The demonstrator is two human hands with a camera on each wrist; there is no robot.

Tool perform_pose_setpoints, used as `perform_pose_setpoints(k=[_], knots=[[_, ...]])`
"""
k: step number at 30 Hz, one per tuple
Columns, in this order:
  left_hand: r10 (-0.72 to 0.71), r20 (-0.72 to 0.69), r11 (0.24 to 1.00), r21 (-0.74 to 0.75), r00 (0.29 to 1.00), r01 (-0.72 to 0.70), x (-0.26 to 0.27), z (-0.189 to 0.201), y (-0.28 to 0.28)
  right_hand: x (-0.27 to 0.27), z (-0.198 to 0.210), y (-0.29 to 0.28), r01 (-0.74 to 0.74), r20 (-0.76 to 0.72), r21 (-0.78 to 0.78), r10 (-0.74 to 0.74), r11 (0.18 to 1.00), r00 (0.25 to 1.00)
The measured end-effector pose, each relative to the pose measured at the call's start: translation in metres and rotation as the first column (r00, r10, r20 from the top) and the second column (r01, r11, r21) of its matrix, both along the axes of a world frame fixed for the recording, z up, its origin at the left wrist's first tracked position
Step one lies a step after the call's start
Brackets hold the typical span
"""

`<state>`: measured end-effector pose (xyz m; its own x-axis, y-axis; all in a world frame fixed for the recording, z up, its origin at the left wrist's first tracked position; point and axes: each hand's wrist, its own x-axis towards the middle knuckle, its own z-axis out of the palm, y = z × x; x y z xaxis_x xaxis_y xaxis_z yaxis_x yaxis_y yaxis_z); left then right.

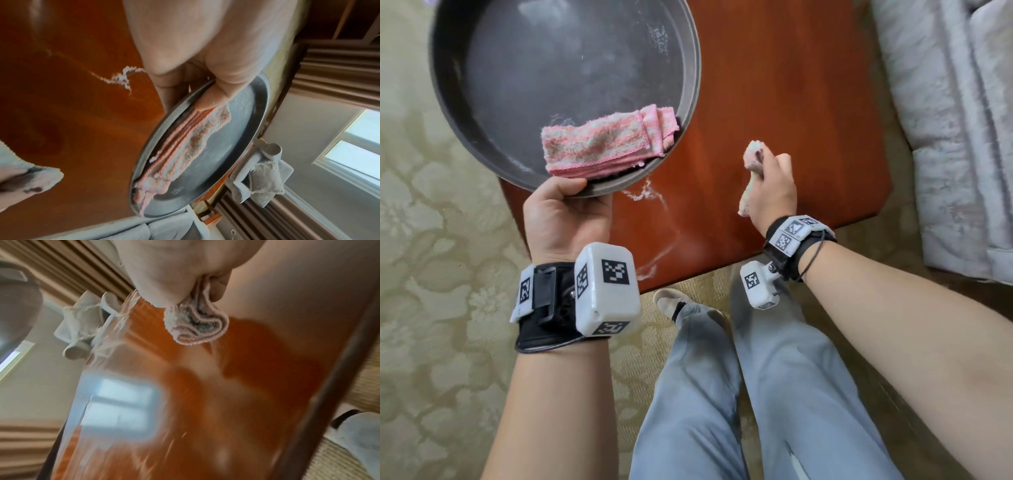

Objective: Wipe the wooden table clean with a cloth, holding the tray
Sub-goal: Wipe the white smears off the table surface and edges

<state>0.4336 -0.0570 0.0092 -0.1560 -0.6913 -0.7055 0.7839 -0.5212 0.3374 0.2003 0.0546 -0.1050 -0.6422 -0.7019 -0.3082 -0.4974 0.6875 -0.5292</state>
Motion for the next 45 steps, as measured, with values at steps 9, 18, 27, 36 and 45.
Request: perform_pose_setpoints(k=[9, 18, 27, 36, 45], knots=[[-0.185, 0.024, 0.983, 0.018, 0.982, 0.185, -0.116, 0.0, 0.007, -0.128, -0.001, 0.099, 0.361, -0.171, -0.029, -0.36, 0.932, 0.917], [-0.247, 0.067, 0.969, 0.014, 0.967, 0.247, -0.139, -0.007, 0.011, -0.161, -0.023, 0.119, 0.364, -0.224, 0.113, -0.333, 0.924, 0.916], [-0.152, 0.075, 0.988, 0.004, 0.986, 0.152, -0.099, -0.012, 0.009, -0.155, -0.025, 0.111, 0.306, -0.333, 0.191, -0.231, 0.933, 0.914], [-0.101, 0.087, 0.995, -0.014, 0.991, 0.103, -0.066, -0.005, 0.018, -0.109, -0.028, 0.051, 0.029, -0.311, 0.18, 0.029, 0.983, 0.95], [-0.011, 0.088, 0.999, -0.032, 0.996, 0.014, -0.037, 0.008, 0.023, 0.0, -0.028, 0.001, -0.325, -0.227, 0.076, 0.334, 0.943, 0.915]])
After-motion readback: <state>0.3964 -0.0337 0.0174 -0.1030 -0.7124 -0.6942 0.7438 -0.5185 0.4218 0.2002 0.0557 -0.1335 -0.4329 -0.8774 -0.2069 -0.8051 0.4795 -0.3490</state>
